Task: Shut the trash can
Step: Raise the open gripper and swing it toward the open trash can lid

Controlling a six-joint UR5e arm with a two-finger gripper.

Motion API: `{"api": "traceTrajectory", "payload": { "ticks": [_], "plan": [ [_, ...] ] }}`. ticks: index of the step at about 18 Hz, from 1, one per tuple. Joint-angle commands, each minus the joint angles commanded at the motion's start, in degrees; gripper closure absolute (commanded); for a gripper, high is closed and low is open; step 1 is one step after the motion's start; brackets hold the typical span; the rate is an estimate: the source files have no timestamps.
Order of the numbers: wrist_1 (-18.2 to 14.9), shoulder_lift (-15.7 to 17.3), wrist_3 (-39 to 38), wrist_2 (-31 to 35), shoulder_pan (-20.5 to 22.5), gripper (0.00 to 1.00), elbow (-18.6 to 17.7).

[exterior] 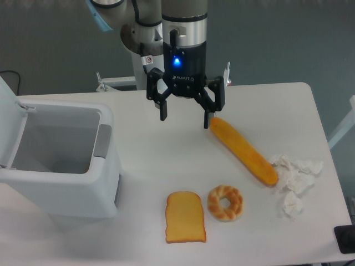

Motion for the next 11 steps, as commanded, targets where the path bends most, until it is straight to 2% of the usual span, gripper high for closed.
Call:
{"api": "traceTrajectory", "payload": {
  "ticks": [6, 11],
  "plan": [
    [-0.09, 0.0, -0.78, -0.09, -0.26, 0.0, 0.0],
    [0.0, -0.79, -9.3, -1.4, -2.46, 0.0, 0.44]
  ]
}}
